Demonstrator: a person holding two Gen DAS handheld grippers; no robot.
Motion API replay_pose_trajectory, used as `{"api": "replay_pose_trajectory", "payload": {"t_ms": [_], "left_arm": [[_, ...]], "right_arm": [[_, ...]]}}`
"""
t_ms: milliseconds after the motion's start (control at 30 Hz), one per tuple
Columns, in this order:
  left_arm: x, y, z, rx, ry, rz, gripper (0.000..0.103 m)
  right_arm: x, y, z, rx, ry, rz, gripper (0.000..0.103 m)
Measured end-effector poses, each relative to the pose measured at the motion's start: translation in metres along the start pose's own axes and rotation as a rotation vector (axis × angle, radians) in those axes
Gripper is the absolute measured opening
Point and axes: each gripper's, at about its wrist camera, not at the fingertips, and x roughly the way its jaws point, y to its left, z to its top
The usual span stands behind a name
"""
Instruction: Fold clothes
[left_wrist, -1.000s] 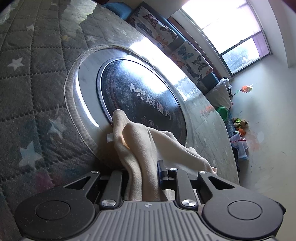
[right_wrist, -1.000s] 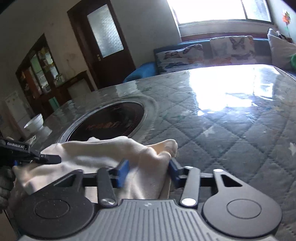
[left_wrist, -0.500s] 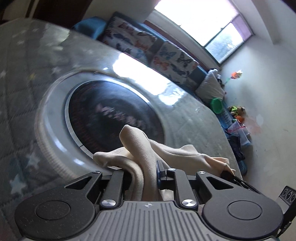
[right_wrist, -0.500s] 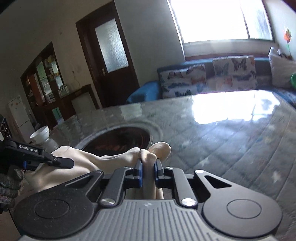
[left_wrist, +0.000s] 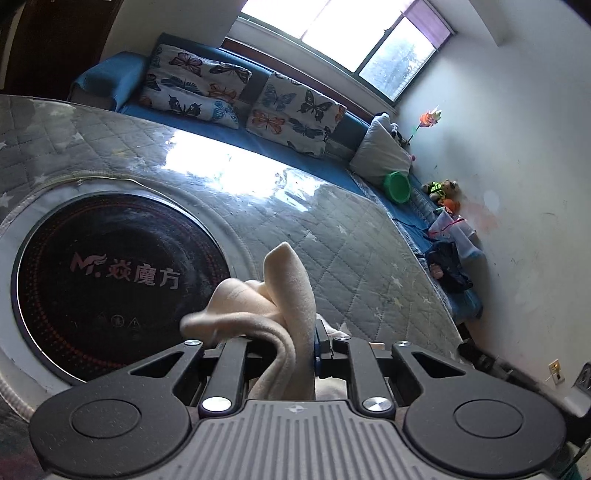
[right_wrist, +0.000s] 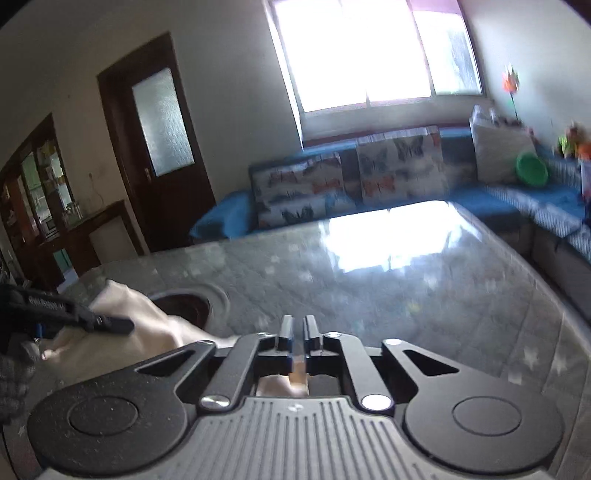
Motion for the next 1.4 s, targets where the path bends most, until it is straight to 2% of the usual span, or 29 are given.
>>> {"api": "replay_pose_trajectory", "payload": {"t_ms": [33,100,133,333,467,533,600,667,800,1067,1400], "left_arm": [[0.000,0.002,-0.001,-0.004,0.001,0.010,0.017],[-0.001,0.008,-0.001,-0.018,0.004,0.030,0.017],[-0.002,0.012,-0.001,-0.027,0.006,0.040,0.017],[-0.001,0.028,-0.002,-0.058,0.019,0.068,0.017],[0.001,0.030,-0.004,-0.055,0.025,0.070,0.017],[0.003,0.031,-0.005,-0.057,0.028,0.074,0.017],[0.004,0.031,-0.006,-0.062,0.029,0.078,0.017],[0.003,0.032,-0.006,-0.064,0.028,0.079,0.017],[0.000,0.027,-0.005,-0.051,0.022,0.067,0.017],[0.006,-0.002,-0.001,0.002,0.026,0.016,0.017],[0.032,-0.063,0.006,0.110,0.035,-0.034,0.017]], "right_arm": [[0.004,-0.004,-0.006,0.016,0.020,0.006,0.015],[0.015,-0.008,-0.019,0.032,0.057,0.018,0.031],[0.021,-0.010,-0.024,0.040,0.074,0.025,0.034],[0.057,-0.012,-0.046,0.112,0.145,0.068,0.036],[0.067,-0.007,-0.052,0.142,0.127,0.081,0.037],[0.072,-0.003,-0.053,0.154,0.123,0.093,0.036],[0.075,0.002,-0.054,0.155,0.123,0.097,0.019],[0.075,0.003,-0.054,0.166,0.116,0.100,0.013],[0.063,-0.001,-0.045,0.188,0.074,0.108,0.007],[0.028,0.004,-0.020,0.090,-0.006,0.079,0.007],[-0.014,-0.019,0.015,0.022,-0.089,-0.034,0.007]]}}
